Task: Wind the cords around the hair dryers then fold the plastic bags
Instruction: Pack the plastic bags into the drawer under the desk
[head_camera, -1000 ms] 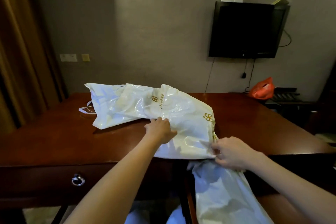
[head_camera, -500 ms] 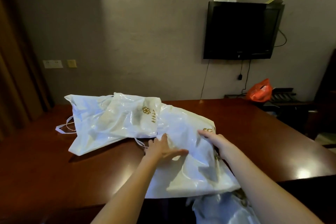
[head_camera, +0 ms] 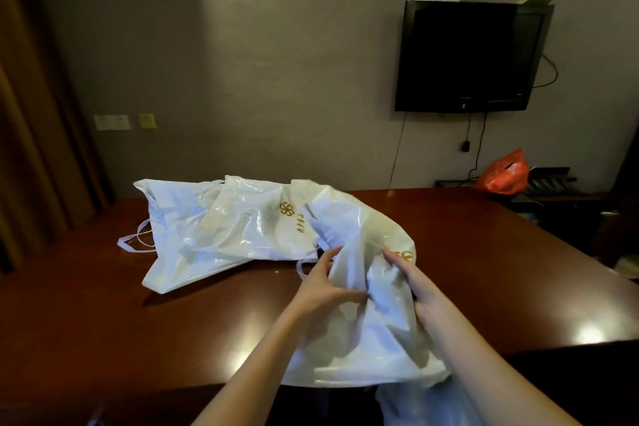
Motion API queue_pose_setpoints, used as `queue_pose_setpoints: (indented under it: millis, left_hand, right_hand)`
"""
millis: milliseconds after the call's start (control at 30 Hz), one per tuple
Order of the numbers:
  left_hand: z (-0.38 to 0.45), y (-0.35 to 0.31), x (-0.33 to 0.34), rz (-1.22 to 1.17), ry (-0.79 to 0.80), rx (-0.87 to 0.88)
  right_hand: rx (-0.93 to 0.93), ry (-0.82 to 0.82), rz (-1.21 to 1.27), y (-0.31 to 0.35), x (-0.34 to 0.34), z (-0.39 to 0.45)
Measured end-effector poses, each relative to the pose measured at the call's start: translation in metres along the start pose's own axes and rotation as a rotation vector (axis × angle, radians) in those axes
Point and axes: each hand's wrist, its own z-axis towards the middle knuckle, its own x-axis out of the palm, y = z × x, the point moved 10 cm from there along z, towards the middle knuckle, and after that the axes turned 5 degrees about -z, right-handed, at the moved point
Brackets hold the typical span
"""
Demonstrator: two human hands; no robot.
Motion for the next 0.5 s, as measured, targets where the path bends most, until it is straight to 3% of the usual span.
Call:
queue_pose_setpoints:
  millis: [100,167,267,333,400,500]
  left_hand:
    - [-0.003,-0.008,0.005,-0.130,0.065,-0.011]
    - [-0.010,-0.016,0.002,-0.085,0.052,-0.029]
    - [-0.019,-0.039,-0.033,0.505,-0.245,-0.015]
    - [-0.027,-0.056,-0.030,0.763,-0.292,-0.007]
    - [-0.026,-0.061,-0.005,0.741,-0.167,-0.015]
    - [-0.025,-0.063,0.057,0.456,0.153,-0.019]
  right_hand:
    - [-0.031,0.032,0.084,-0.003,-0.006,-0.013]
    - [-0.027,0.019,0.090,-0.008,-0.016,-0.024]
    - [-0.088,-0.053,0.094,-0.007,-0.040,-0.038]
    - [-0.149,-0.106,0.105,-0.002,-0.056,-0.048]
    - [-0.193,-0.137,0.139,0.004,-0.068,-0.058]
    - [-0.230,-0.100,0.151,0.013,-0.073,-0.075]
